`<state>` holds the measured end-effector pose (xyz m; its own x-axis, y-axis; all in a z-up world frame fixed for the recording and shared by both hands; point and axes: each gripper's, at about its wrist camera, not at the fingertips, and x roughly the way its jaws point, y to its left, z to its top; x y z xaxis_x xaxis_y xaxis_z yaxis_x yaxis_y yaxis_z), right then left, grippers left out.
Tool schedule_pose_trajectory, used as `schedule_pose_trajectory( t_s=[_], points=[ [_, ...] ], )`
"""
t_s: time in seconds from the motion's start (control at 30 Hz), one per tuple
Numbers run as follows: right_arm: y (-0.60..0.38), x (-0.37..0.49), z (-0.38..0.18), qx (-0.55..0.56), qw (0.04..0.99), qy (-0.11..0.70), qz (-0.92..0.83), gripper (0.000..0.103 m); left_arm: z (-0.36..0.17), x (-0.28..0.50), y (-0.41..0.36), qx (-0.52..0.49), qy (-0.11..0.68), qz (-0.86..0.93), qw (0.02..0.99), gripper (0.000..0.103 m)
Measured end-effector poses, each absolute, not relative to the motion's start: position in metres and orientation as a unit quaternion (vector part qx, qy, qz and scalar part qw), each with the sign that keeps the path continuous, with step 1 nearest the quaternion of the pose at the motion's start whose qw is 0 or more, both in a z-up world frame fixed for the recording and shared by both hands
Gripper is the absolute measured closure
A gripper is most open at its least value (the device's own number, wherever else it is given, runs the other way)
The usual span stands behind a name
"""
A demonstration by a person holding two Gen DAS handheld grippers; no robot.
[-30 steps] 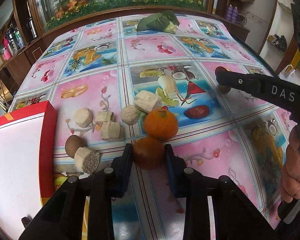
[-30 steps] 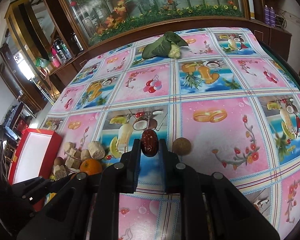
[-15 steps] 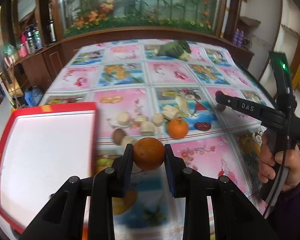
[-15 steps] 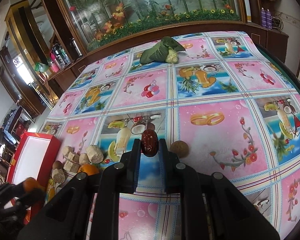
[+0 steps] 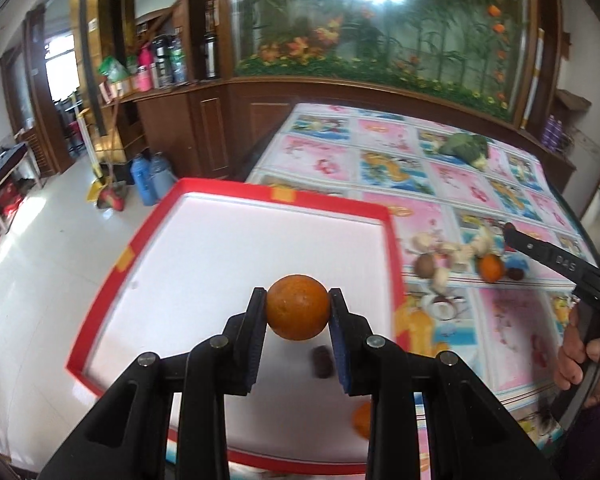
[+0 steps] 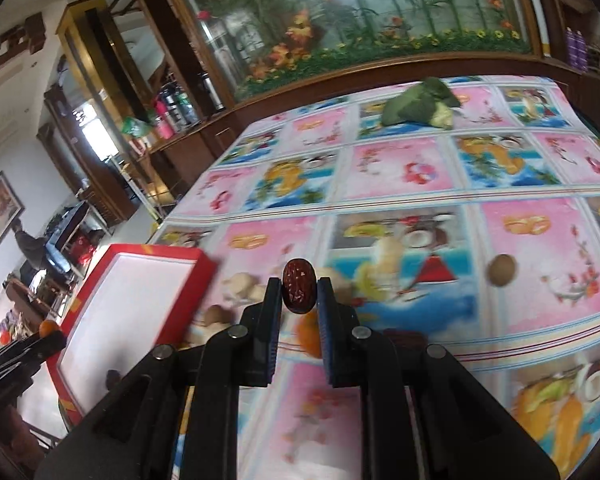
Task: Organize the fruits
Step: 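Carry both into the tray and open left tool while right tool releases its date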
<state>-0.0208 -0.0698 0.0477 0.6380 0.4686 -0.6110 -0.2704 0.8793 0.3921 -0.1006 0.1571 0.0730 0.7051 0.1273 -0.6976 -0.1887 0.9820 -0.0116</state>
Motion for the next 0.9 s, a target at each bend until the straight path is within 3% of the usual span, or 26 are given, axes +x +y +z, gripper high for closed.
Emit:
schedule_pose_trajectory(
  t_s=[0.47,0.9],
  points=[
    [0.113,-0.044,0.047,0.019,0.847,0.415,0.332,0.083,0.045,-0.109,0.230,-0.064,0.392,0.140,0.907,0.073],
    [0.135,-0.033,0.022,-0.022,0.825,0.460,0.328,0.083,0.024,-0.103,0.238,-0.053,0.419,0.137,0.896,0.073]
  ],
)
